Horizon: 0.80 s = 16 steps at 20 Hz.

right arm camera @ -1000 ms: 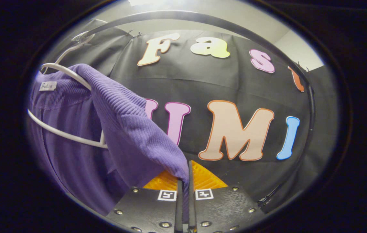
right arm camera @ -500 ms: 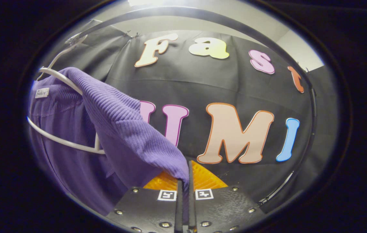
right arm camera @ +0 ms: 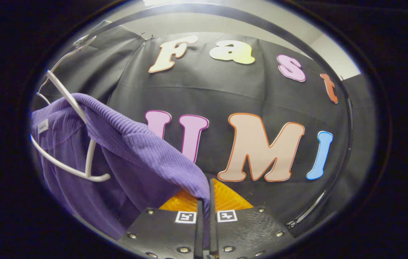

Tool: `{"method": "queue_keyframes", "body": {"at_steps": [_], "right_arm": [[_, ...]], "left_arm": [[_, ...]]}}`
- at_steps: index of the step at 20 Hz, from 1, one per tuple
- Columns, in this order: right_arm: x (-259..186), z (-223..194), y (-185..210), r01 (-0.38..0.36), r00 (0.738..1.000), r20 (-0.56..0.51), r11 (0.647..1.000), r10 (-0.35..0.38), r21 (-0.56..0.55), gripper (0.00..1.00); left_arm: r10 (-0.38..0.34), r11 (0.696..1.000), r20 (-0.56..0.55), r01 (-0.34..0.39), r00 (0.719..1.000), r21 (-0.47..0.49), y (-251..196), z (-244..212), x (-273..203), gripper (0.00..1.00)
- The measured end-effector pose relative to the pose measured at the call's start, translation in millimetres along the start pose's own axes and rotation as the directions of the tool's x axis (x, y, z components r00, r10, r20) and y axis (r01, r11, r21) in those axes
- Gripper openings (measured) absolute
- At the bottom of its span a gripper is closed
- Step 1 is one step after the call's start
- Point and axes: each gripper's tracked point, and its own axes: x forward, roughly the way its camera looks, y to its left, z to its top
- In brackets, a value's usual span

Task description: Grasp the clothes on the hanger with both hands and then place them into the laundry hamper below.

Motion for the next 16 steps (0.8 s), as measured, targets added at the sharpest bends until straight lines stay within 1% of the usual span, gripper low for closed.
{"method": "queue_keyframes", "body": {"at_steps": [3,4,8,10,13,16], "right_arm": [[3.5,-14.3,-6.6,0.014,0.999,-0.035,1.000,-0.013,0.024,0.07],[4.0,-19.0,-9.1,0.017,0.999,-0.046,0.999,-0.015,0.039,0.07],[3.7,-53.0,-14.7,0.019,0.994,-0.108,0.998,-0.012,0.064,0.07],[-2.6,-76.9,-11.6,0.012,0.989,-0.147,0.998,-0.002,0.066,0.07],[-13.6,-104.9,-6.9,-0.004,0.982,-0.190,0.999,0.011,0.037,0.07],[-27.4,-120.0,2.4,-0.038,0.977,-0.211,0.999,0.041,0.021,0.07]], "left_arm": [[-0.009,1.000,-0.007,0.009,1.000,0.018,-8.4,-5.6,-1.2,0.02],[-0.014,1.000,-0.010,0.014,1.000,0.017,-9.7,-7.4,-2.0,0.00],[-0.038,0.999,-0.021,0.038,0.999,0.020,-21.9,-17.0,-4.7,0.00],[-0.052,0.998,-0.035,0.053,0.998,0.028,-27.0,-24.4,-12.0,0.01],[-0.066,0.996,-0.059,0.069,0.996,0.050,-36.1,-36.9,-16.4,0.00],[-0.082,0.994,-0.079,0.087,0.994,0.060,-41.1,-48.4,-25.4,0.00]]}}
